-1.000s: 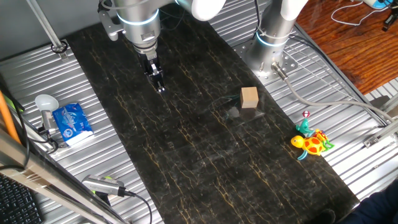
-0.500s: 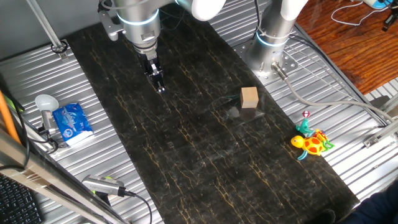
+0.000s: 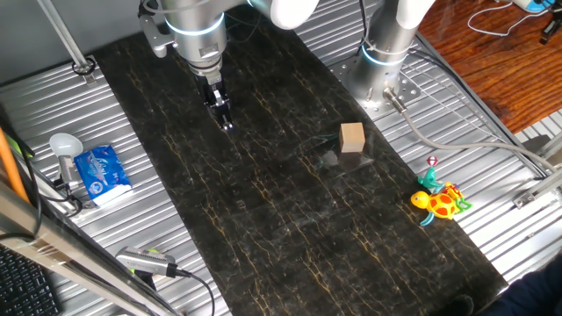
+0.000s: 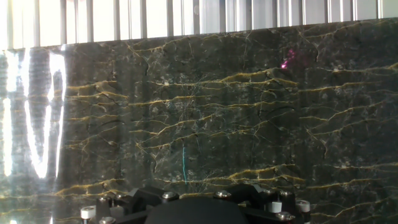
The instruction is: Grasp the moving object
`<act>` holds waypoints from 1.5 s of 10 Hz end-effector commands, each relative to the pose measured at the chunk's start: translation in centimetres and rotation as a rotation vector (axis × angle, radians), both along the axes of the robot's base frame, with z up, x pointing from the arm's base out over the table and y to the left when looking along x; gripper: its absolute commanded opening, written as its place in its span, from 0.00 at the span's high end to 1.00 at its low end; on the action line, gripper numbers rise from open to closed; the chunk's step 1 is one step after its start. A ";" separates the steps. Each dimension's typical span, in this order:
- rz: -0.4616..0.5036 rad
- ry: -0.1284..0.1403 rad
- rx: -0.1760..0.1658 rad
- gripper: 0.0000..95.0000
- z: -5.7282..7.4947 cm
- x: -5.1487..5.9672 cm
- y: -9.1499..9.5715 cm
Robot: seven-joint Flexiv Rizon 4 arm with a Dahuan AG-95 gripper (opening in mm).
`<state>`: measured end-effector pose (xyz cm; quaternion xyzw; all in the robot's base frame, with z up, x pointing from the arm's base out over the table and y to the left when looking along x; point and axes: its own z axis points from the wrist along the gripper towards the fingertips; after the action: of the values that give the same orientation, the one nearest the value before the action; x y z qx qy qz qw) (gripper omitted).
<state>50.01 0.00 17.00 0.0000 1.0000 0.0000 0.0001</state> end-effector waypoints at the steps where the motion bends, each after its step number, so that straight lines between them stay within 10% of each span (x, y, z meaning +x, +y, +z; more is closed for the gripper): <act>1: 0.056 -0.021 0.022 1.00 0.0 -0.1 0.0; 15: 0.256 0.001 0.011 1.00 -0.8 0.5 2.3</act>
<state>50.82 2.54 15.97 -0.1281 0.9917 0.0050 -0.0021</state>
